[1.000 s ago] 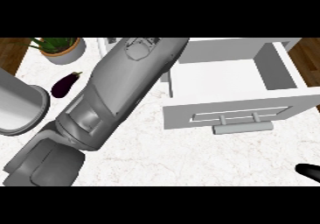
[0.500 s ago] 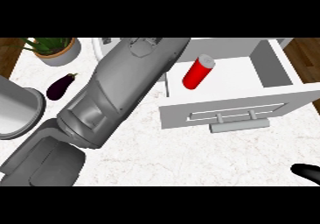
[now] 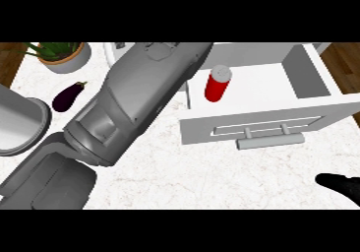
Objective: Pick up the can, place it into the drawer and close the drawer
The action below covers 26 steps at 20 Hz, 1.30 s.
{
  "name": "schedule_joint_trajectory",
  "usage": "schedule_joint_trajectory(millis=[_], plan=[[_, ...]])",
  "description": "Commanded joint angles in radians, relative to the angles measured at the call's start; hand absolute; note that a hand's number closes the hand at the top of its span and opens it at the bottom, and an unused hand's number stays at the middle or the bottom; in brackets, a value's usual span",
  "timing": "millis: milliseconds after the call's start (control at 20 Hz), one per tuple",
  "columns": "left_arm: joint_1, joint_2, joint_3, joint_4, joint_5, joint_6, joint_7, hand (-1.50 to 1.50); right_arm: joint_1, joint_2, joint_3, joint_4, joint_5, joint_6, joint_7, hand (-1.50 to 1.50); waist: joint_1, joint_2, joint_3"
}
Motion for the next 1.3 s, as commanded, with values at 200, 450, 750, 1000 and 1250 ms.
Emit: schedule_joint_trajectory(millis=[200,450,750,1000,1250], plan=[[-0.017,0.0,0.03,-0.005,0.08,0.008,-0.035,-1.5,-0.088,-0.085,0.102,0.114,0.241,0.016,-0.093,-1.5,0.022,0.002,-0.001],[-0.037,0.0,0.053,0.027,0.085,-0.026,-0.062,-1.5,-0.139,-0.103,0.19,0.248,0.442,-0.032,-0.17,-1.5,0.063,0.001,-0.001],[-0.049,0.0,0.027,0.055,0.065,-0.014,-0.07,-1.5,-0.239,-0.08,0.297,0.442,0.619,-0.101,-0.203,-1.5,0.079,-0.007,-0.001],[-0.039,0.001,0.034,0.06,0.052,-0.028,-0.085,-1.5,-0.318,-0.061,0.362,0.637,0.759,-0.163,-0.23,-1.5,0.096,-0.011,-0.002],[-0.038,0.049,0.06,0.017,0.059,-0.056,-0.015,-1.5,-0.343,-0.028,0.404,0.799,0.854,-0.253,-0.294,-1.5,0.109,-0.024,-0.002]])
